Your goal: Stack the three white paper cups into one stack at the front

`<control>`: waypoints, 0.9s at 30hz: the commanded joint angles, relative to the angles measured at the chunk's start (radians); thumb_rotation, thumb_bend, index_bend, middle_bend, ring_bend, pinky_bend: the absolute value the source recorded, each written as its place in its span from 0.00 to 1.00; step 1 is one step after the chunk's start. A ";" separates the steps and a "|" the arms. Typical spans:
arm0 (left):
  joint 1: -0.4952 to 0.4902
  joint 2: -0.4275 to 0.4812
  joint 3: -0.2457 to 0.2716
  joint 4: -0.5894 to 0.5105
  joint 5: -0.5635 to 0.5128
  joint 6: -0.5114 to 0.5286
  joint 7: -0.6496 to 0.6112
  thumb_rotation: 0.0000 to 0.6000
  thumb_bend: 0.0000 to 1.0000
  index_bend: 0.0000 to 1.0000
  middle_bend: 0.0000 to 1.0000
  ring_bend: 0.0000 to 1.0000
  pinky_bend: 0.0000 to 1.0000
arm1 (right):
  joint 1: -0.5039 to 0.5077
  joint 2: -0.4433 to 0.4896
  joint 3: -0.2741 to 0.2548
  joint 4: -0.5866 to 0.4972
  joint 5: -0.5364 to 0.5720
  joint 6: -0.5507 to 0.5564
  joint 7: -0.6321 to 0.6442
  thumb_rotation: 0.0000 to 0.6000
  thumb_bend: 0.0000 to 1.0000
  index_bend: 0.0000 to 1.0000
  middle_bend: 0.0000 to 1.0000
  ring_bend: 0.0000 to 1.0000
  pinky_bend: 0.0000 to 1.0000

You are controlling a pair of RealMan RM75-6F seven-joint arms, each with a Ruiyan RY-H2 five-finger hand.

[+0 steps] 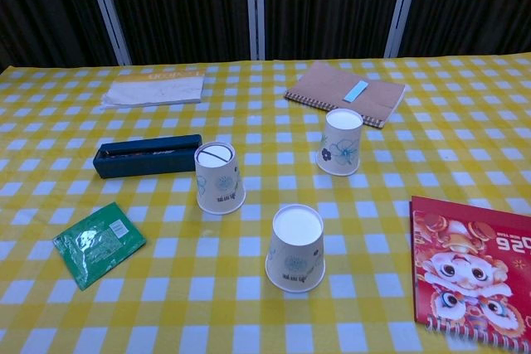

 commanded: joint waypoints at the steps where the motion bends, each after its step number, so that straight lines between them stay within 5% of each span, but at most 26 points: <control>1: -0.005 0.000 -0.003 -0.002 -0.008 -0.010 0.001 1.00 0.00 0.00 0.00 0.00 0.00 | 0.007 0.000 0.000 0.000 0.012 -0.019 -0.005 1.00 0.00 0.04 0.00 0.00 0.00; 8: -0.017 0.001 -0.009 -0.004 -0.020 -0.032 -0.003 1.00 0.00 0.00 0.00 0.00 0.00 | 0.070 -0.006 0.025 -0.004 0.050 -0.119 -0.001 1.00 0.00 0.03 0.00 0.00 0.00; 12: -0.027 -0.002 -0.015 -0.008 -0.030 -0.046 0.005 1.00 0.00 0.00 0.00 0.00 0.00 | 0.184 0.000 0.090 -0.012 0.103 -0.265 -0.004 1.00 0.00 0.03 0.00 0.00 0.01; 21: -0.046 -0.005 -0.033 -0.014 -0.099 -0.091 0.025 1.00 0.00 0.00 0.00 0.00 0.00 | 0.482 -0.079 0.225 0.051 0.264 -0.654 0.087 1.00 0.05 0.08 0.10 0.01 0.26; 27: -0.059 -0.006 -0.047 -0.017 -0.145 -0.115 0.034 1.00 0.00 0.00 0.00 0.00 0.00 | 0.614 -0.178 0.265 0.127 0.349 -0.791 0.080 1.00 0.13 0.12 0.16 0.06 0.28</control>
